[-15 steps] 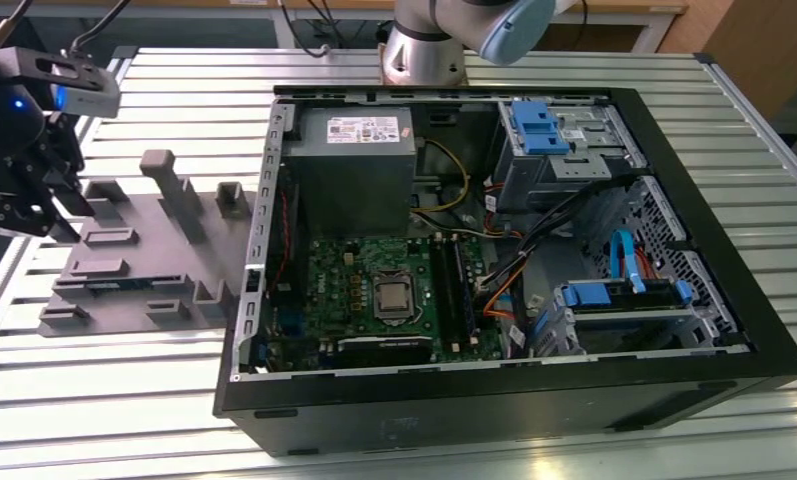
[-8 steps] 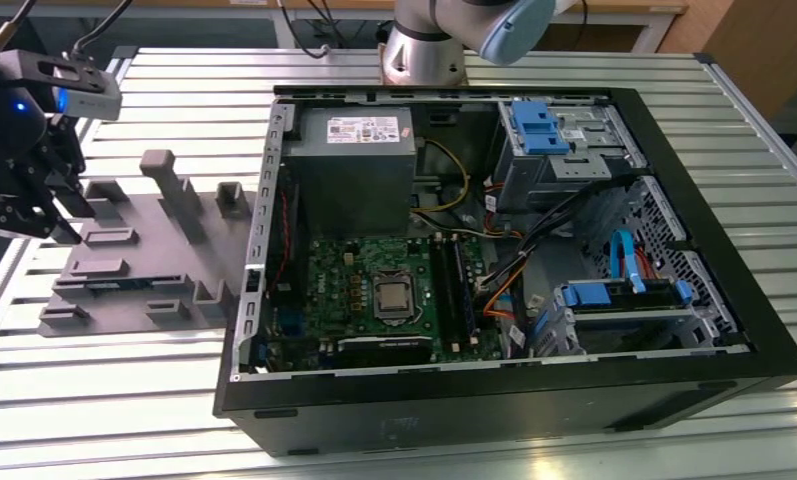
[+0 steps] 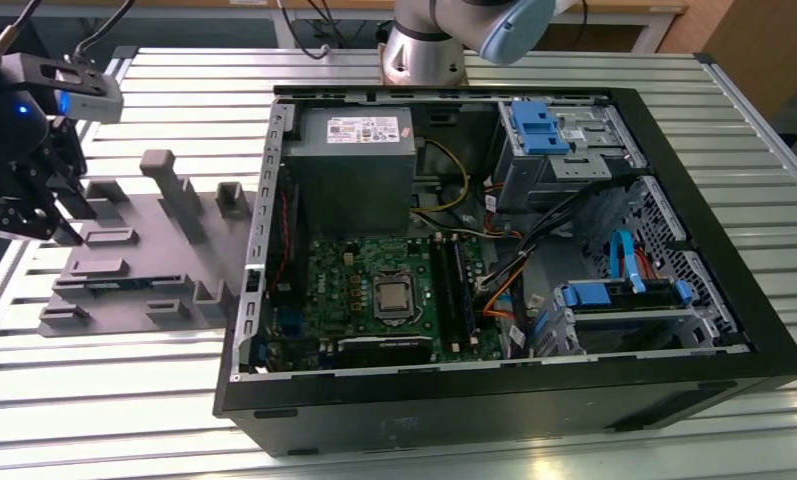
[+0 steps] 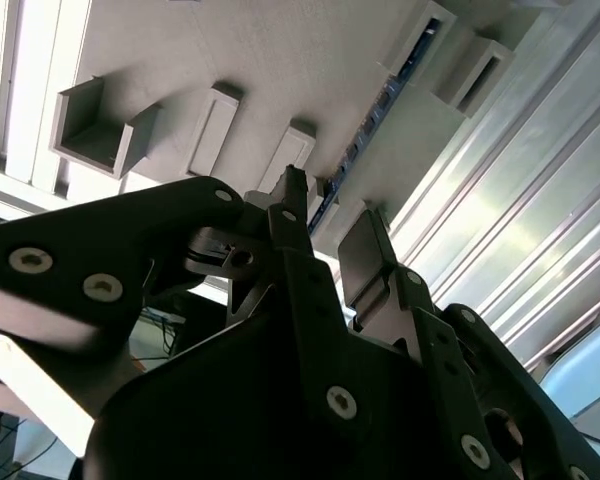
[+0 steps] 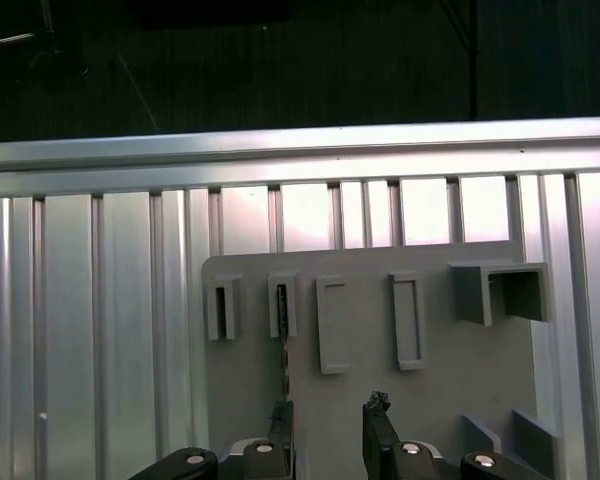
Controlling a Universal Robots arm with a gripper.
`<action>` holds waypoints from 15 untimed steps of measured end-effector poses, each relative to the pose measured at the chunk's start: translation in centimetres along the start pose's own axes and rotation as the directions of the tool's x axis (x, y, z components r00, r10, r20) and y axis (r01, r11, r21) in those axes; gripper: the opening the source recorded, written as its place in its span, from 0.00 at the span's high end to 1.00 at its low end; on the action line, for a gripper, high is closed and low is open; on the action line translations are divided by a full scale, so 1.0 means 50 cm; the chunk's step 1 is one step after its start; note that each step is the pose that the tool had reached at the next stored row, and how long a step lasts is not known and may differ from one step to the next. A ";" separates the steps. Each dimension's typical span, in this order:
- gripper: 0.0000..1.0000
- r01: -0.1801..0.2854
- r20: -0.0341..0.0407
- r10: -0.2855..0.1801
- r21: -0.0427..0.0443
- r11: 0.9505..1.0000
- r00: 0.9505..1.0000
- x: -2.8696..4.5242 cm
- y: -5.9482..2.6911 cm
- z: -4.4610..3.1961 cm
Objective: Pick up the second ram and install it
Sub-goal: 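Pick up the second ram and move it above second insertion slot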
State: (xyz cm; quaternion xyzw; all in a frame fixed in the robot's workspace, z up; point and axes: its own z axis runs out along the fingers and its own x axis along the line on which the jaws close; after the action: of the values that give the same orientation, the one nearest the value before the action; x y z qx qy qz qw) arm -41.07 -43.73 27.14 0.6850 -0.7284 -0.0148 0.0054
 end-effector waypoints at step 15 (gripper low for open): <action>0.59 0.000 -0.001 0.000 0.000 1.000 1.000 0.003 -0.001 0.023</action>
State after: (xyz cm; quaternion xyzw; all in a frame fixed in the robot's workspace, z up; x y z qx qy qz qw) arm -41.07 -43.86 25.99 0.6850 -0.7284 -0.0145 0.0059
